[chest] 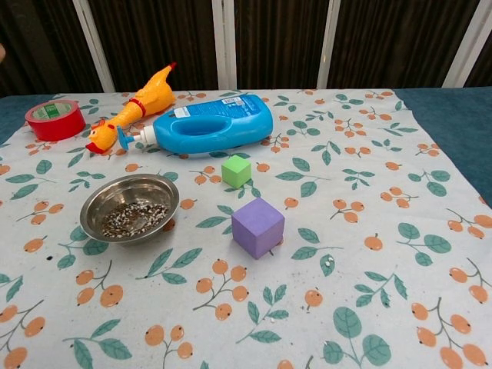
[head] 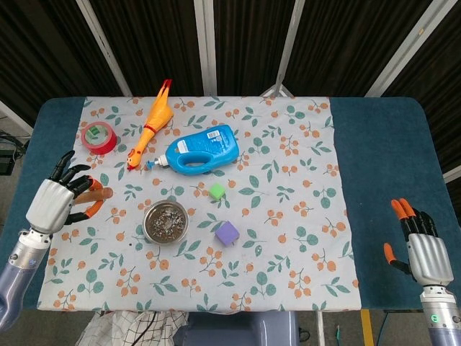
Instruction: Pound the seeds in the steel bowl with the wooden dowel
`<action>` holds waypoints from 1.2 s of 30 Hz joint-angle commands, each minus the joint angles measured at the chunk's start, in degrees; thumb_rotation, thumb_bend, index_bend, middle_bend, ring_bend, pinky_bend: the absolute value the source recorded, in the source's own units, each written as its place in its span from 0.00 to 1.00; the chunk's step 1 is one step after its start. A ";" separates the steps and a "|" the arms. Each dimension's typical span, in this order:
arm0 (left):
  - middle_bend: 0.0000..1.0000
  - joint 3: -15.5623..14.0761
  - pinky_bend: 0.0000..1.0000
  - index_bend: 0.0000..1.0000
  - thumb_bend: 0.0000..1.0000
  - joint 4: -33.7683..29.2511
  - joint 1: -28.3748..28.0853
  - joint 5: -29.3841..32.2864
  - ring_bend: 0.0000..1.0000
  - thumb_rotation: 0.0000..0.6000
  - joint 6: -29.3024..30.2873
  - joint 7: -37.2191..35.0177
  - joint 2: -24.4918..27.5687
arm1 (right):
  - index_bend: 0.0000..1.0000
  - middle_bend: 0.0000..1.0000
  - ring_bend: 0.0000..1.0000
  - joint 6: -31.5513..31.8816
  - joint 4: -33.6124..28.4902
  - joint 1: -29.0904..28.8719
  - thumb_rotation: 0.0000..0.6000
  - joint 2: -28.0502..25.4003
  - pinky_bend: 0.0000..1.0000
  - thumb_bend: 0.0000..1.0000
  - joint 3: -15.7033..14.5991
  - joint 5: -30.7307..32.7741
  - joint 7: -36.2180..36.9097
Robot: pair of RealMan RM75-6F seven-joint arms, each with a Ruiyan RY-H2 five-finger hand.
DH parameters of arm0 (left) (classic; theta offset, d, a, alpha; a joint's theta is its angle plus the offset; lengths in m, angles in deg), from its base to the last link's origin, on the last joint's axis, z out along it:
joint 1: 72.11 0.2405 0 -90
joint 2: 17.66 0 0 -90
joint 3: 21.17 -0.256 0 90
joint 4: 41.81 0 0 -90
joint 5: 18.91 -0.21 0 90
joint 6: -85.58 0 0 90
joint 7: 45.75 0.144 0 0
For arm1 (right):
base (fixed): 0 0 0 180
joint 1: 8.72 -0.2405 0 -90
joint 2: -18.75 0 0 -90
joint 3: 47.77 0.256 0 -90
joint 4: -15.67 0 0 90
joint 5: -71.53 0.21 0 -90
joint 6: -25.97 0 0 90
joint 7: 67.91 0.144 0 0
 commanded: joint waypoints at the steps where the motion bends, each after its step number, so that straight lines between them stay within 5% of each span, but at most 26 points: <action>1: 0.75 -2.09 0.06 0.65 0.80 3.21 0.71 1.36 0.27 1.00 -4.99 3.06 -0.66 | 0.00 0.00 0.00 -0.09 -0.10 -0.07 1.00 0.03 0.00 0.47 0.06 0.17 -0.19; 14: 0.74 -5.99 0.06 0.65 0.80 8.65 -0.23 0.80 0.27 1.00 -14.27 8.21 -3.05 | 0.00 0.00 0.00 -0.27 -0.44 0.10 1.00 -0.34 0.00 0.47 -0.04 0.71 -0.34; 25: 0.72 -7.09 0.06 0.63 0.76 7.28 -0.94 -0.21 0.27 1.00 -16.31 10.16 -4.15 | 0.00 0.00 0.00 -0.34 -0.48 0.10 1.00 -0.24 0.00 0.47 -0.11 0.80 -0.66; 36: 0.59 -7.35 0.06 0.52 0.46 4.60 -1.03 -0.64 0.27 1.00 -16.21 10.15 -3.85 | 0.00 0.00 0.00 -0.34 -0.58 0.17 1.00 -0.24 0.00 0.47 -0.22 0.80 -0.74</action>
